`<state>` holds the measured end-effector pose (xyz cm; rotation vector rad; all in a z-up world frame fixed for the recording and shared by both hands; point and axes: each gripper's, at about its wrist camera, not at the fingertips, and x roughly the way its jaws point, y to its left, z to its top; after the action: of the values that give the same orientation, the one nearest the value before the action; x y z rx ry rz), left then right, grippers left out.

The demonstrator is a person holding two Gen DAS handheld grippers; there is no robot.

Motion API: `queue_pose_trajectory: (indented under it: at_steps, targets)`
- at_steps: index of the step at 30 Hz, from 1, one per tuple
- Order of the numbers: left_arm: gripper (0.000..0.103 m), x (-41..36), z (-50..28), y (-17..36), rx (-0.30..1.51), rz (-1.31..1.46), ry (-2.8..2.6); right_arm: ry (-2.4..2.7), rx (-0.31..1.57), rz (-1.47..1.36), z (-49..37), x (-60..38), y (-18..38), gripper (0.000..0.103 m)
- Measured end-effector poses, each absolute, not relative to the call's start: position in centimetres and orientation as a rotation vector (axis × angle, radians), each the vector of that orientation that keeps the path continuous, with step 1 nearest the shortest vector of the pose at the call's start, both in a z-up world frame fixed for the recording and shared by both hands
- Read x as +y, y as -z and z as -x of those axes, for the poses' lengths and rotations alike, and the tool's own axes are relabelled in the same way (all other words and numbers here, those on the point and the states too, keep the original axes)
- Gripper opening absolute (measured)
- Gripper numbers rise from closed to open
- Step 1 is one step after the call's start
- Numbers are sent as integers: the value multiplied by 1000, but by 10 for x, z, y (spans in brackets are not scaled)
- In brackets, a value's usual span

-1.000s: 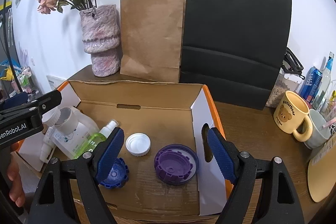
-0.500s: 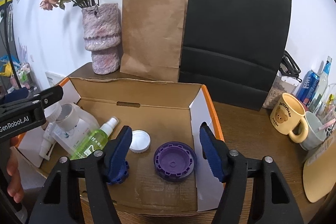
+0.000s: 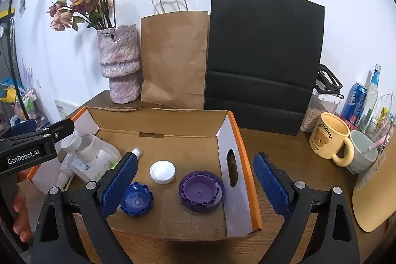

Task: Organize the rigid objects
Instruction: 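Withdraw both tools from the box back over the table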

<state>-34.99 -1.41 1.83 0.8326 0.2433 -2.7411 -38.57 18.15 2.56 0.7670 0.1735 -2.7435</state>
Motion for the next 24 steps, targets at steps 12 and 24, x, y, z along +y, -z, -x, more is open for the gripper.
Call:
queue_pose_trajectory:
  at_steps: [12, 24]
  targets:
    - [103, -12, 303, -25, 241, -825, 2759, 2755, 149, -698, 339, 191, -40, 28]
    - [103, 4, 215, -36, 197, -809, 2840, 2748, 192, -605, 251, 194, -54, 103]
